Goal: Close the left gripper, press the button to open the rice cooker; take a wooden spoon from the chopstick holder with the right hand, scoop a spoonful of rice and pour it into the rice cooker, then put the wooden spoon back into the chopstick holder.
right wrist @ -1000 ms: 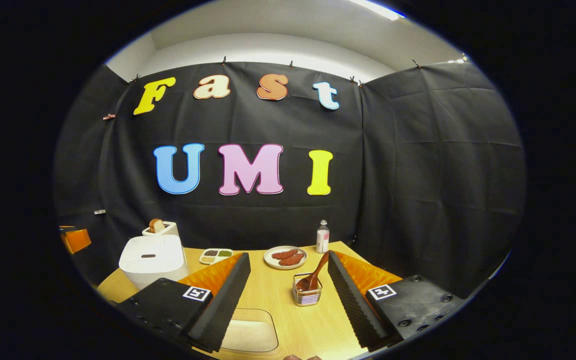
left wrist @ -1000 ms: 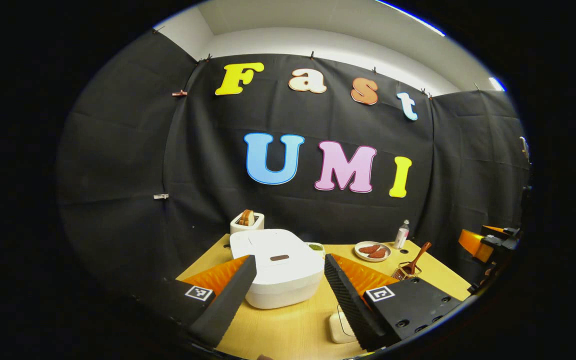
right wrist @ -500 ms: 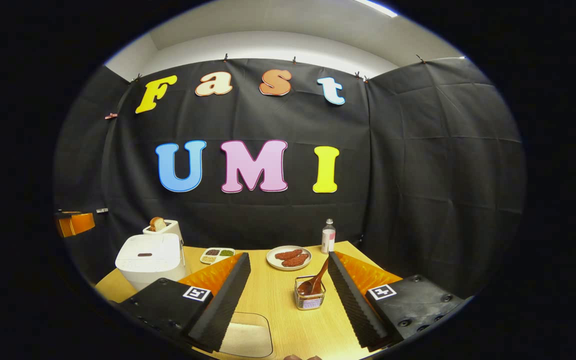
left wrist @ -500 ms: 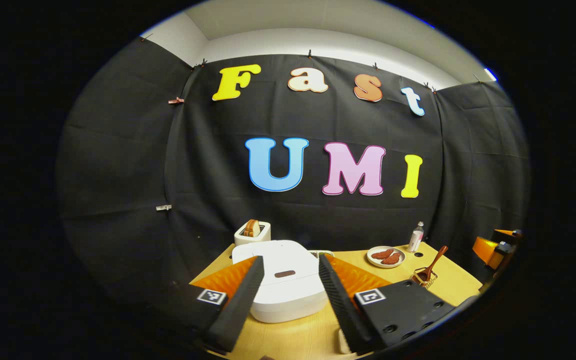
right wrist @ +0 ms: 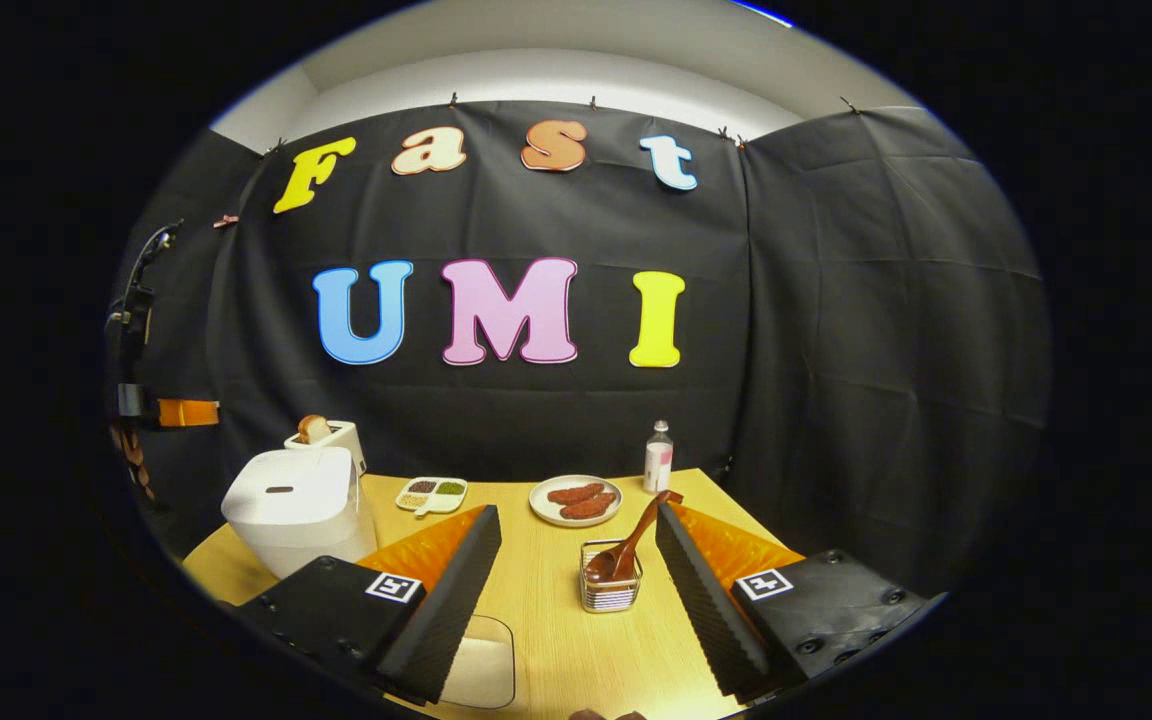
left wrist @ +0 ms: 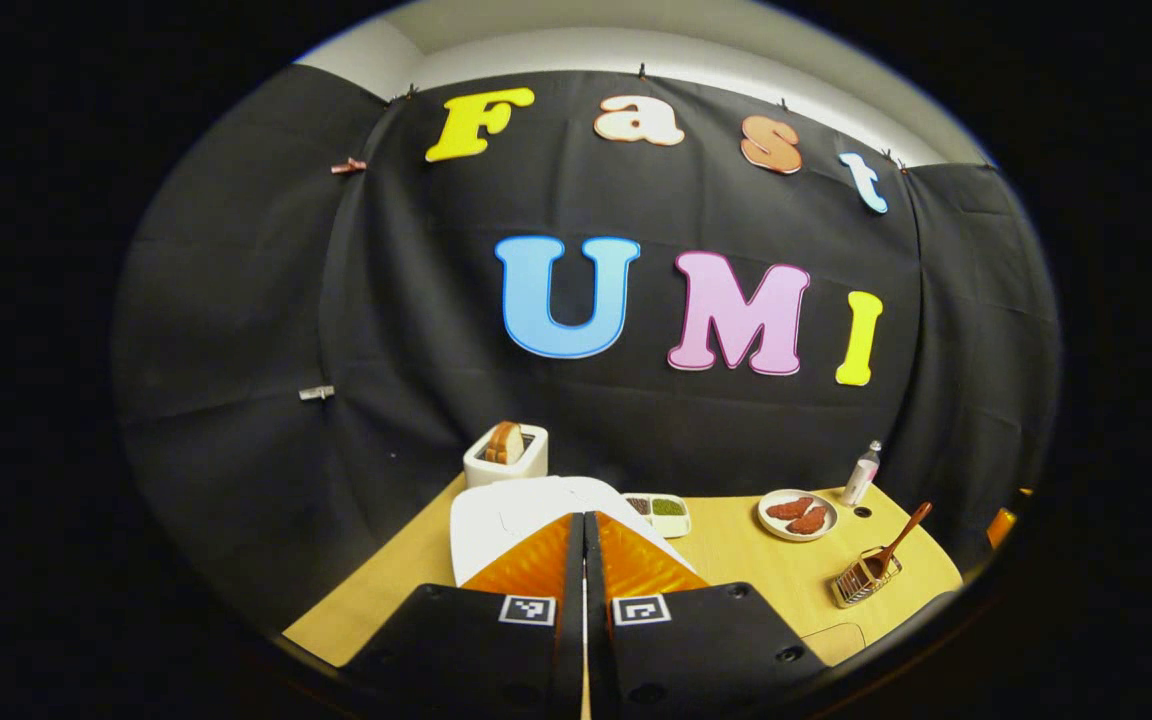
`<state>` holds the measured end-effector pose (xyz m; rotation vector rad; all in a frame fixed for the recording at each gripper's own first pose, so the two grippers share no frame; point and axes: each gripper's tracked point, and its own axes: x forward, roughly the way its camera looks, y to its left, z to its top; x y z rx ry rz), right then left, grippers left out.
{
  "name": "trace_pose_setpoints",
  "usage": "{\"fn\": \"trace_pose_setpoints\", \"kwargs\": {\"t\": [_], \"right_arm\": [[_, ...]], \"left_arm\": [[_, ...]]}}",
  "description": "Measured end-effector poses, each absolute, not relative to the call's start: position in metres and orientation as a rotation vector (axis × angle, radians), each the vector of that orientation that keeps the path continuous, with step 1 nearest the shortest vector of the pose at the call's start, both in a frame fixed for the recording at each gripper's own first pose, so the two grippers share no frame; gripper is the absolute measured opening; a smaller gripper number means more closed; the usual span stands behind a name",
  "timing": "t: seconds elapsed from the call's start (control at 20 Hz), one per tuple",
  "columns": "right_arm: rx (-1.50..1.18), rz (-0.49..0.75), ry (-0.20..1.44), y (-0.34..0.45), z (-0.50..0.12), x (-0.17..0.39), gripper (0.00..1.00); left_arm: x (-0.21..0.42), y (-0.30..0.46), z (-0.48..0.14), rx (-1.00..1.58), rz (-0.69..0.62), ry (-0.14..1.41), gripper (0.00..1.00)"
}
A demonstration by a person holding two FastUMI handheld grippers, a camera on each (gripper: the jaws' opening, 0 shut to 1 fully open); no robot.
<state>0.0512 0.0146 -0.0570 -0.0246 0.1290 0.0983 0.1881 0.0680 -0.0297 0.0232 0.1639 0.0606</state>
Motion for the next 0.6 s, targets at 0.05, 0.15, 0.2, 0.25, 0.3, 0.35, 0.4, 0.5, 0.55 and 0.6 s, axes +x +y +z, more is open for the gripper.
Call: {"fn": "trace_pose_setpoints", "kwargs": {"t": [0.05,0.15,0.2,0.25,0.3,0.35,0.4,0.5,0.55,0.6], "right_arm": [[-0.027,0.096,0.132,0.011,-0.058,0.052,0.98],[-0.029,0.087,0.134,0.000,-0.061,0.052,0.98],[-0.022,0.084,0.142,-0.003,-0.065,0.051,0.98],[-0.012,0.083,0.157,-0.005,-0.069,0.050,0.98],[-0.004,0.082,0.173,-0.008,-0.074,0.050,0.98],[0.000,0.081,0.185,-0.011,-0.078,0.048,0.98],[0.002,0.079,0.192,-0.014,-0.079,0.047,0.98],[0.004,0.083,0.205,-0.016,-0.083,0.045,0.98],[0.013,0.087,0.215,-0.015,-0.086,0.045,0.98],[0.023,0.092,0.222,-0.015,-0.088,0.043,0.98]], "left_arm": [[0.200,0.069,-0.044,-0.012,0.054,0.205,0.06],[0.222,0.074,-0.074,-0.031,0.059,0.290,0.06],[0.230,0.078,-0.091,-0.003,0.051,0.331,0.06],[0.236,0.081,-0.101,0.006,0.048,0.353,0.07],[0.244,0.078,-0.105,-0.008,0.041,0.365,0.06],[0.251,0.080,-0.107,-0.020,0.043,0.370,0.07],[0.258,0.082,-0.109,-0.031,0.047,0.383,0.06],[0.266,0.083,-0.123,-0.051,0.051,0.423,0.06],[0.267,0.084,-0.130,-0.061,0.058,0.448,0.06],[0.270,0.086,-0.137,-0.071,0.062,0.460,0.06]]}}
